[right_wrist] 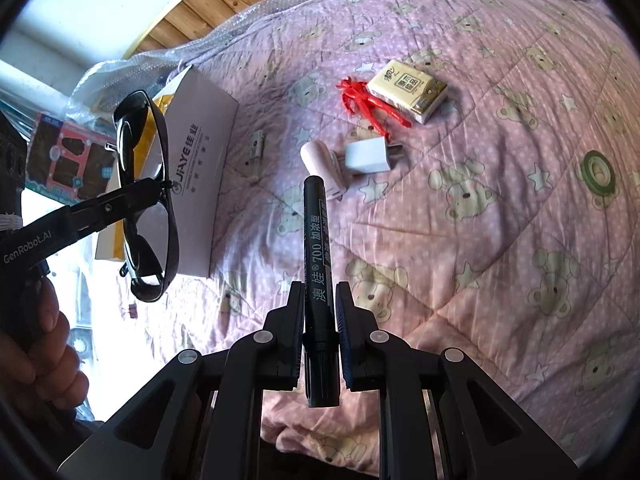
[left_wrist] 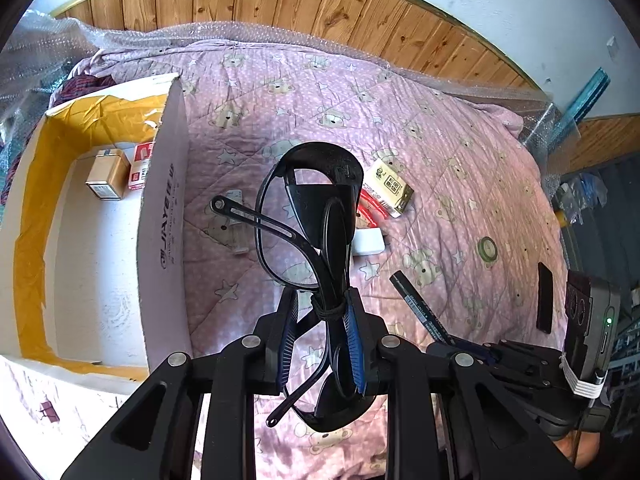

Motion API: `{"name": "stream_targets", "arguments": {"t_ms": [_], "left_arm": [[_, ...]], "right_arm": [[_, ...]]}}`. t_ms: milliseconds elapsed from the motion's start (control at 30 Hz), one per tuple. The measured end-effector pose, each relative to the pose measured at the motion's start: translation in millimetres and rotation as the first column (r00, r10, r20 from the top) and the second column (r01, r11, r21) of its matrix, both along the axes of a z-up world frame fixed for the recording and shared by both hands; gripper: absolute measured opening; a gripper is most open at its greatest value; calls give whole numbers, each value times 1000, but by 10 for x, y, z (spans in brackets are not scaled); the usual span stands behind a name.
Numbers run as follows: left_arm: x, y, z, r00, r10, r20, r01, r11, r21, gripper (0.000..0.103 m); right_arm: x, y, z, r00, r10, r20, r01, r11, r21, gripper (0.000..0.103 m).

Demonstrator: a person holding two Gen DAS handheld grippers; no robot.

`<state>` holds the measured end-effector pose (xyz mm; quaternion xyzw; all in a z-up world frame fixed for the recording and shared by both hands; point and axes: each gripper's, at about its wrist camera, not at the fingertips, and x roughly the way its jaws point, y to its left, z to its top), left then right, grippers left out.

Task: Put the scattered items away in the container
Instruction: 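Lift and carry the glasses and marker over the white box with both tools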

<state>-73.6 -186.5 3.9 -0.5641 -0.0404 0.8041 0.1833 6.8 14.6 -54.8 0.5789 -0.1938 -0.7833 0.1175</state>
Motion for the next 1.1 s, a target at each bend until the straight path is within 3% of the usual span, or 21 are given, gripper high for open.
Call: {"name": "stream_targets", "arguments": {"t_ms": [633,1100], "left_arm": [[240,-570,39,994,112,-11,-112,993,45,25],[331,-1125,79,973,230,-18,-227,969,94,25]], "right_arm": [[44,-534,116,990,139,-14,-139,989,45,16],[-52,-982,230,968,248,-25,-244,965,98,16]]}}
